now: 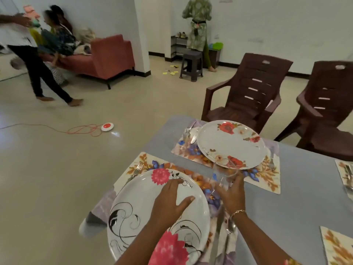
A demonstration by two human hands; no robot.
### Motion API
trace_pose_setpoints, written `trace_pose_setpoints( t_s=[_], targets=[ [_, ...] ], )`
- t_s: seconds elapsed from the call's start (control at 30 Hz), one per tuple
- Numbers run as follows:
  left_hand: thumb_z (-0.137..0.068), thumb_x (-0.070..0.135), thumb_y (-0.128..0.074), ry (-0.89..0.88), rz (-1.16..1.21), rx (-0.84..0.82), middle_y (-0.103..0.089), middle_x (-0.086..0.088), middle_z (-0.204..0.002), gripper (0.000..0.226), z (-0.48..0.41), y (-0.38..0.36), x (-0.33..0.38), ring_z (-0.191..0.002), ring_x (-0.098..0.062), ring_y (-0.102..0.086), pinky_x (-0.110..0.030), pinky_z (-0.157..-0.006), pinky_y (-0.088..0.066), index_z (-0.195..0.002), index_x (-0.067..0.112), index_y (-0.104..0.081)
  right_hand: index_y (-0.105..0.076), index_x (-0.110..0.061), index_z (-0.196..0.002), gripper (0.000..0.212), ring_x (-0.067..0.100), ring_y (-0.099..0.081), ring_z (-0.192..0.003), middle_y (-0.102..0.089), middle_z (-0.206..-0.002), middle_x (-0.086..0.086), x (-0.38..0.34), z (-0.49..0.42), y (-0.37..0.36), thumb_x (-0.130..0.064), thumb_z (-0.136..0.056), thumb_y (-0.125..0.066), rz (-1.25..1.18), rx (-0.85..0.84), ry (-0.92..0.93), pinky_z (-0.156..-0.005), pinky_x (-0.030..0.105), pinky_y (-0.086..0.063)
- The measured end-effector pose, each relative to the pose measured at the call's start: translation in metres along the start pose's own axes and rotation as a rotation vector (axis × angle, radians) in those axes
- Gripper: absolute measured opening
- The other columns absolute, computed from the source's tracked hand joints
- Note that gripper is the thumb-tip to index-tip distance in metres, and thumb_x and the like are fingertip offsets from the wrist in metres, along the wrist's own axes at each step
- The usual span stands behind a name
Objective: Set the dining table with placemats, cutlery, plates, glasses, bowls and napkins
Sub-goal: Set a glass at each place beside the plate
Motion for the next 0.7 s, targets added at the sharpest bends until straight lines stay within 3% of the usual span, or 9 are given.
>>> trace_pose_setpoints(
  t_s=[0.13, 0.2, 0.37, 0.43, 0.53, 0.63, 0.7],
  targets=[
    [-0.088, 0.050, -0.054, -0.020, 0.021, -0.073, -0.044, 0.011, -0.137, 0.056, -0.019, 0.000, -0.014, -0.123, -0.003, -0.043, -0.010, -0.086, -0.030, -0.135, 0.024, -0.039, -0.041, -0.013, -0.102, 0.048, 0.030, -0.053, -0.087, -0.049, -0.094, 0.007, 0.006, 0.005, -0.011, -0.008, -0.071, -0.077, 0.087, 0.066, -0.028, -0.071, 0.033, -0.044],
    [-0.088, 0.050, -0.053, -0.058, 0.034, -0.100, -0.044, 0.011, -0.136, 0.055, -0.027, 0.001, -0.019, -0.123, -0.003, -0.043, -0.009, -0.086, -0.029, -0.135, 0.024, -0.039, -0.043, -0.009, -0.106, 0.050, 0.031, -0.053, -0.087, -0.049, -0.094, 0.007, 0.006, 0.008, -0.015, -0.007, -0.070, -0.078, 0.115, 0.089, -0.056, -0.070, 0.030, -0.042],
    [-0.081, 0.062, -0.042, -0.172, 0.063, -0.136, -0.047, 0.013, -0.131, 0.064, -0.039, -0.001, -0.028, -0.117, 0.000, -0.043, -0.005, -0.084, -0.028, -0.132, 0.023, -0.043, -0.039, -0.004, -0.129, 0.075, 0.029, -0.052, -0.105, -0.050, -0.115, 0.010, 0.009, 0.017, -0.022, -0.012, -0.068, -0.081, 0.137, 0.116, -0.099, -0.087, 0.037, -0.046],
    [-0.080, 0.062, -0.040, -0.223, 0.089, -0.128, -0.052, 0.012, -0.125, 0.063, -0.040, -0.004, -0.028, -0.110, 0.002, -0.046, 0.000, -0.082, -0.029, -0.127, 0.021, -0.050, -0.035, -0.005, -0.134, 0.081, 0.028, -0.048, -0.114, -0.047, -0.125, 0.011, 0.009, 0.022, -0.023, -0.012, -0.068, -0.081, 0.150, 0.119, -0.109, -0.092, 0.033, -0.044],
    [-0.084, 0.052, -0.041, -0.330, 0.167, -0.128, -0.063, 0.008, -0.108, 0.049, -0.038, -0.018, -0.019, -0.097, -0.006, -0.059, -0.014, -0.076, -0.049, -0.115, 0.019, -0.060, -0.029, -0.014, -0.141, 0.093, 0.021, -0.044, -0.116, -0.043, -0.125, 0.006, 0.006, 0.035, -0.015, -0.015, -0.065, -0.083, 0.142, 0.145, -0.162, -0.085, 0.015, -0.043],
    [-0.087, 0.040, -0.046, -0.457, 0.215, -0.149, -0.064, 0.010, -0.098, 0.029, -0.032, -0.034, 0.006, -0.084, -0.001, -0.058, -0.011, -0.063, -0.047, -0.109, 0.026, -0.057, -0.030, -0.018, -0.140, 0.083, 0.015, -0.045, -0.108, -0.045, -0.120, 0.006, 0.002, 0.059, 0.008, -0.029, -0.066, -0.067, 0.164, 0.232, -0.147, -0.089, 0.025, -0.041],
    [-0.086, 0.037, -0.046, -0.516, 0.267, -0.215, -0.061, 0.015, -0.097, 0.022, -0.025, -0.048, 0.028, -0.085, 0.003, -0.055, -0.003, -0.060, -0.040, -0.108, 0.034, -0.049, -0.031, -0.020, -0.137, 0.075, 0.011, -0.045, -0.109, -0.045, -0.122, 0.005, 0.001, 0.082, 0.031, -0.031, -0.069, -0.059, 0.199, 0.283, -0.111, -0.090, 0.024, -0.038]
  ],
)
Point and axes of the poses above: each hand's wrist, its own z-axis away from the middle knuckle, its own y-axis out of the back of the hand, x = y × z, the point moved 3 cm from there along -z, towards the middle knuckle
